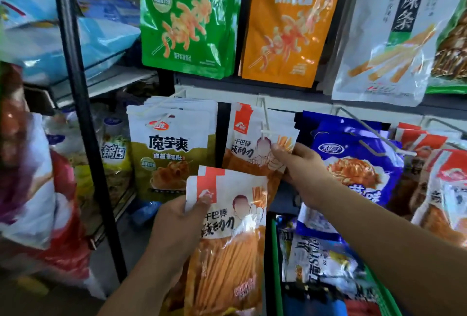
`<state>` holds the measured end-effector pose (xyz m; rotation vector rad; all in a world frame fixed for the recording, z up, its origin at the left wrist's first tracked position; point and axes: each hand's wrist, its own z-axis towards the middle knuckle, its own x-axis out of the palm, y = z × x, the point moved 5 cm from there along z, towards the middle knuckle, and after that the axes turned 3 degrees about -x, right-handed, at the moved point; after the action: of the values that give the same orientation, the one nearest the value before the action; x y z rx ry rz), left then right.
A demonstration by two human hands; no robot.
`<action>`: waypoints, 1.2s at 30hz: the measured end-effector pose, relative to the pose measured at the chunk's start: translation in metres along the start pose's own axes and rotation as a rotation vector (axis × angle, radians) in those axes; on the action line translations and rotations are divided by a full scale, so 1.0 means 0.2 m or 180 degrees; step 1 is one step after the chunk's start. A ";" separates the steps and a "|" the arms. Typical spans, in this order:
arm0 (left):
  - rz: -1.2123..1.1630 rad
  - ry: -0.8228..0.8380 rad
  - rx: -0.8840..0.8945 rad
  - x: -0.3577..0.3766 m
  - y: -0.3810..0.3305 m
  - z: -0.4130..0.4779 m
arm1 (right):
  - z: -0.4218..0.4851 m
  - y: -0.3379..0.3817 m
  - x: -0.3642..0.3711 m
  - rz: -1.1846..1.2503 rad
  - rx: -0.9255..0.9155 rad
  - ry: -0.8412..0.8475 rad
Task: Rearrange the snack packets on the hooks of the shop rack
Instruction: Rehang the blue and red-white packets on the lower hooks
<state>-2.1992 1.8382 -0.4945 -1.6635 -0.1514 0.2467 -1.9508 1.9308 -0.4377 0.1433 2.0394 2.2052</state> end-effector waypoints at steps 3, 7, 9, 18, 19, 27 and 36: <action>0.0068 -0.0074 -0.0034 -0.01 -0.01 -0.01 | 0.00 0.04 0.04 0.0318 -0.0007 0.0088; 0.0014 -0.0111 -0.0050 -0.04 -0.02 -0.03 | -0.01 0.08 0.10 0.0453 0.0040 0.0134; 0.0024 -0.0124 0.0020 -0.06 -0.04 -0.04 | -0.03 0.10 0.12 0.0351 -0.0067 0.0039; 0.0252 -0.0214 0.0048 -0.14 -0.04 -0.08 | -0.23 0.18 0.05 -0.0545 -0.0947 -0.0271; 0.0260 -0.0213 0.0053 -0.15 -0.04 -0.08 | -0.24 0.18 0.04 -0.0471 -0.0911 -0.0314; 0.0273 -0.0285 0.0018 -0.17 -0.03 -0.07 | -0.20 0.22 0.01 -0.0596 -0.0712 -0.0450; 0.0369 -0.0297 0.0039 -0.19 -0.06 -0.08 | -0.50 0.08 0.16 -0.2520 -0.2398 0.0322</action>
<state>-2.2312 1.8139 -0.4785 -1.6514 -0.1235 0.4124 -1.9990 1.8368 -0.4311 -0.7194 0.8856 2.2203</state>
